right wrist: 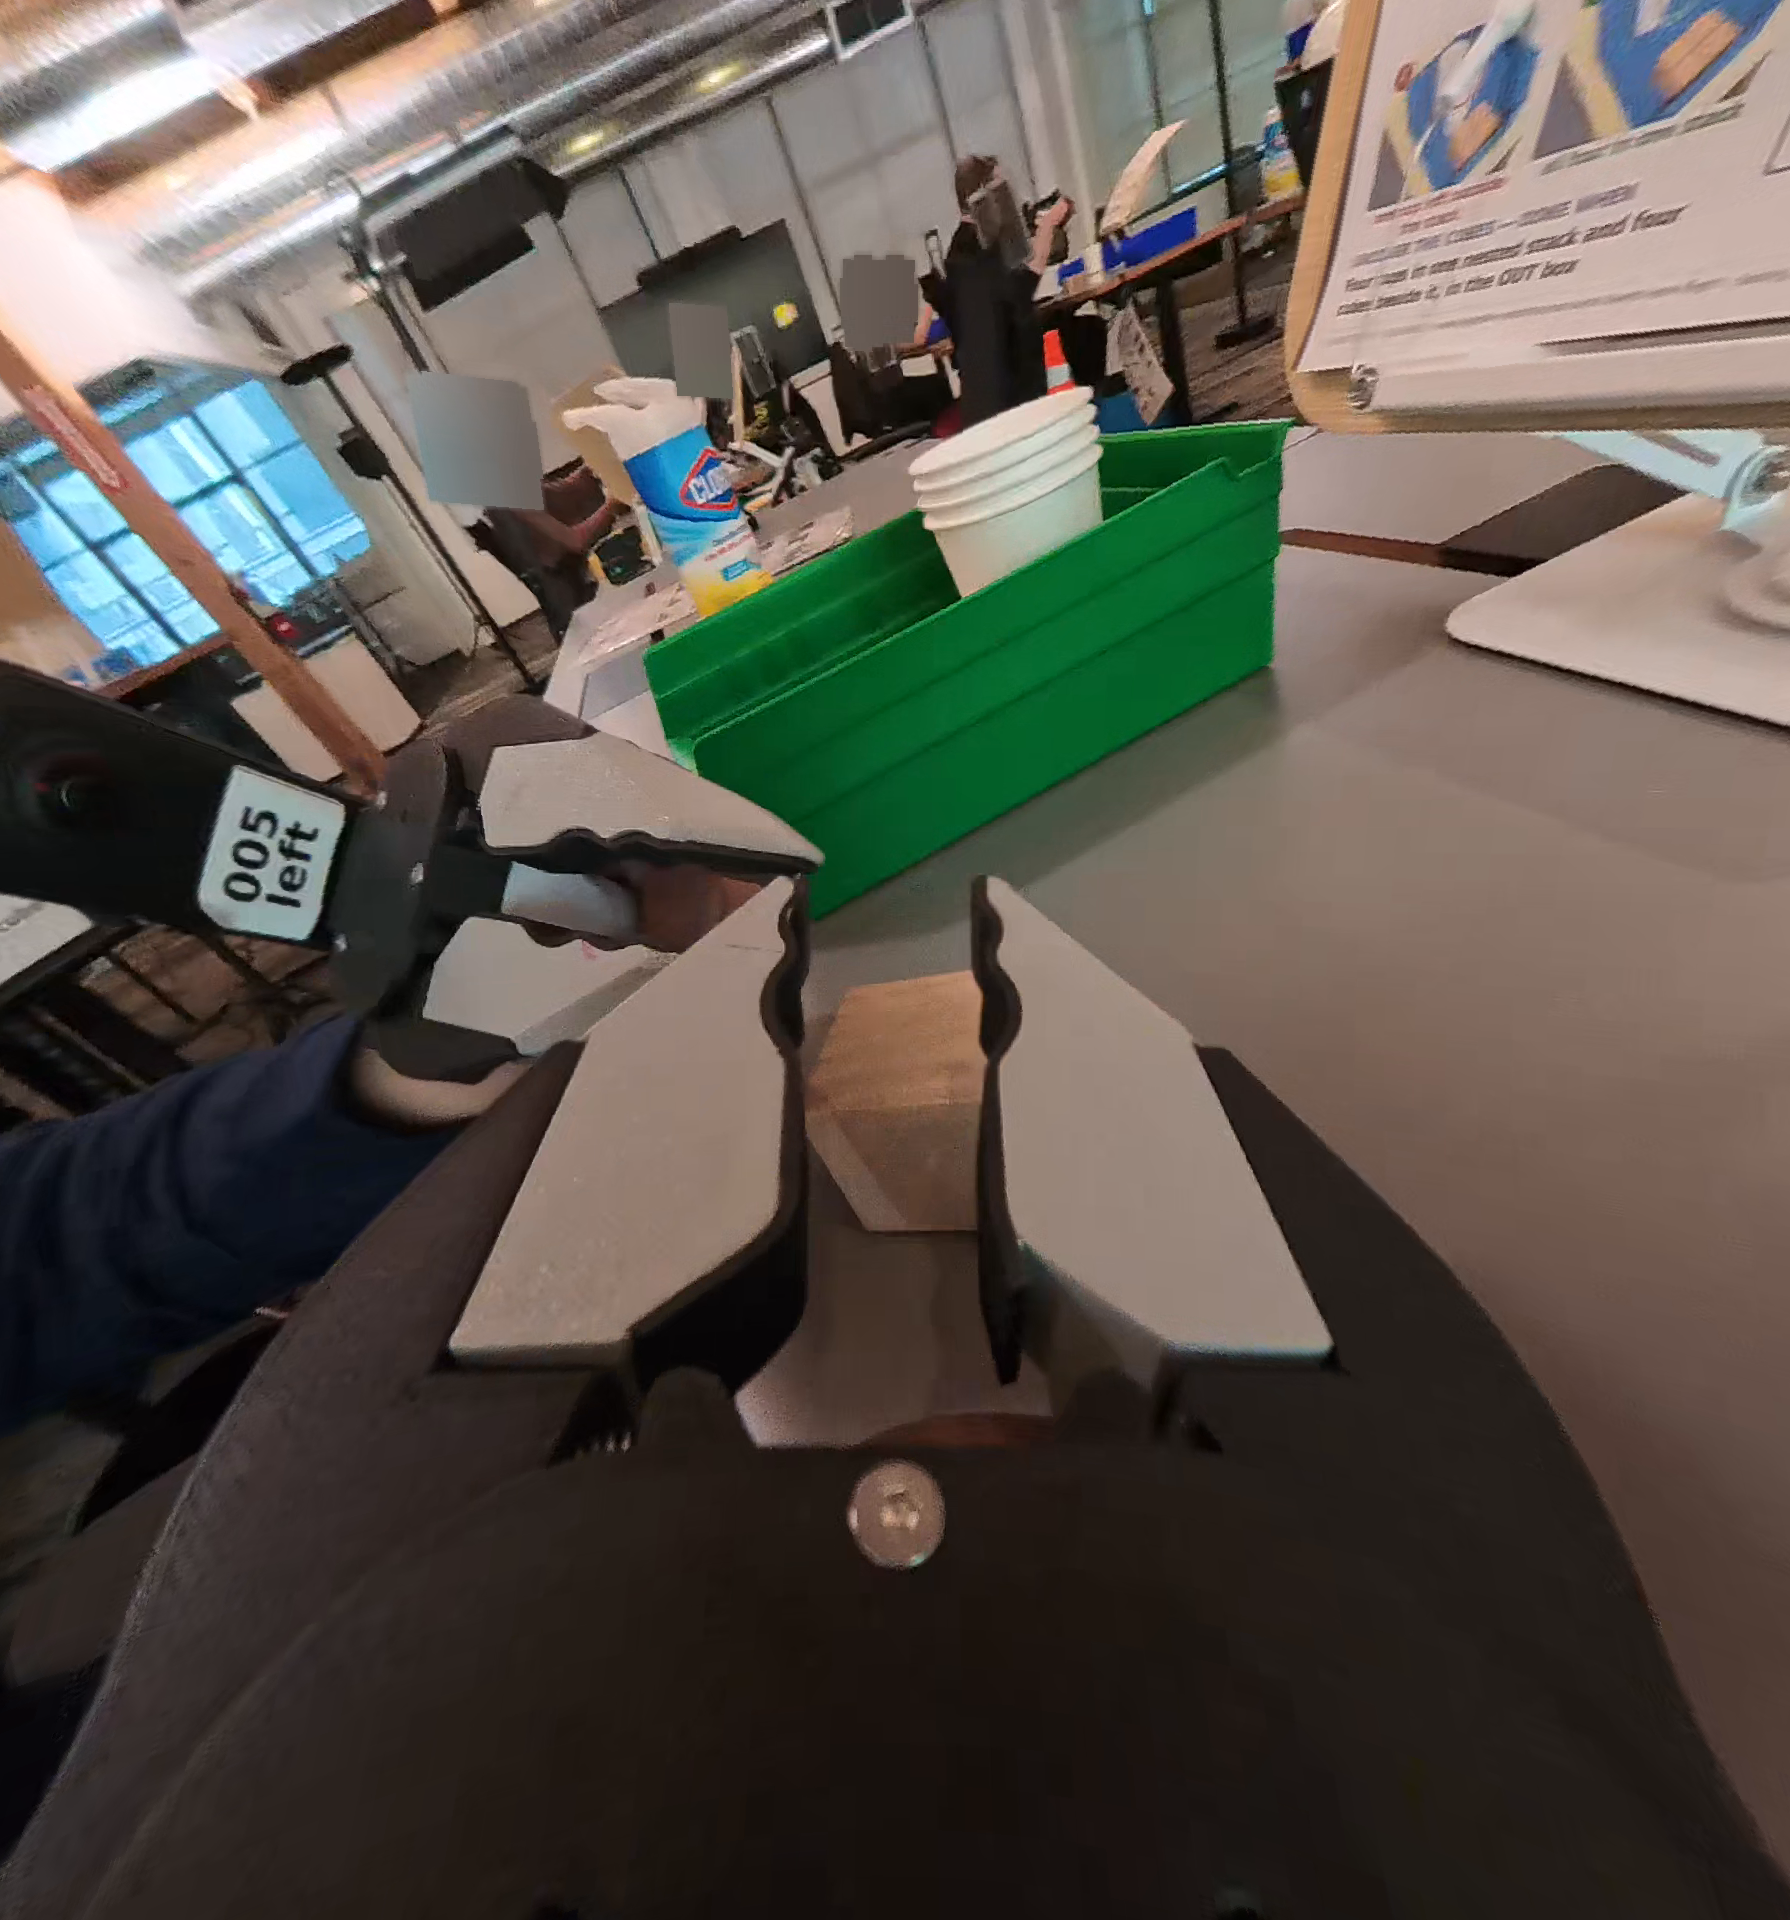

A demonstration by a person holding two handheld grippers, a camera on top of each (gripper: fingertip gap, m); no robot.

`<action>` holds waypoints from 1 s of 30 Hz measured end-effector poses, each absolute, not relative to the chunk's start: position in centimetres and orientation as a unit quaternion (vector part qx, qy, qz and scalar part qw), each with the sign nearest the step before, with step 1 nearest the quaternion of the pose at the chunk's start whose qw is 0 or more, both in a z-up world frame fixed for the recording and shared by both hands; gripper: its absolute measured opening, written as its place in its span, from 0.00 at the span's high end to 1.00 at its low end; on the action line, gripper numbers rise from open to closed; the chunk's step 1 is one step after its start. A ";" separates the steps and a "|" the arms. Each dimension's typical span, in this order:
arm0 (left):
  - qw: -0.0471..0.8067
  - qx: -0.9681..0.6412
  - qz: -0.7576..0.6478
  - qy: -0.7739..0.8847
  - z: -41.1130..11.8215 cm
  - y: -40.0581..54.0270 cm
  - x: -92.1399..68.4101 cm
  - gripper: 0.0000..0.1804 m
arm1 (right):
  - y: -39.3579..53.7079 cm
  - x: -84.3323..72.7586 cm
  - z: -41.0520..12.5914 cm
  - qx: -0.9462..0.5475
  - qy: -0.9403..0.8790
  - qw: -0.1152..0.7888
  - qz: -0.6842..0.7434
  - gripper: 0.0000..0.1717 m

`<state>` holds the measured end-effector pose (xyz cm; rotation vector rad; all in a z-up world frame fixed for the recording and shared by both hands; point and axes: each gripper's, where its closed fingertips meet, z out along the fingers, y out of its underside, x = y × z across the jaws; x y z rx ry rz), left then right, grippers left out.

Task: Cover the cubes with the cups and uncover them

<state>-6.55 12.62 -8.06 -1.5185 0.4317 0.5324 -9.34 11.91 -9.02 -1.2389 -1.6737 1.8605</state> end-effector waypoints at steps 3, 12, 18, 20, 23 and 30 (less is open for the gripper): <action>0.680 -0.680 0.213 0.173 -7.7 12.4 -6.8 0.91 | 12.1 -9.3 -8.7 -0.441 -0.582 0.173 0.661 0.81; 0.668 -0.699 0.256 -0.005 -7.3 10.6 -14.8 0.95 | 12.2 -9.9 -11.5 -0.474 -0.623 0.174 0.597 0.63; 0.615 -0.711 0.321 -0.117 -8.7 8.1 -20.8 0.95 | 9.0 -10.7 -17.0 -0.445 -0.748 0.249 0.425 0.61; 0.608 -0.713 0.325 -0.129 -9.0 7.8 -21.3 0.95 | 8.6 -10.9 -17.5 -0.425 -0.769 0.283 0.385 0.67; 0.606 -0.718 0.315 -0.133 -9.5 8.0 -21.4 0.94 | 8.8 -10.0 -17.6 -0.405 -0.800 0.287 0.338 0.67; 0.596 -0.733 0.295 -0.142 -10.4 8.4 -21.5 0.93 | 14.7 -6.6 -17.9 -0.479 -0.787 0.286 0.262 0.67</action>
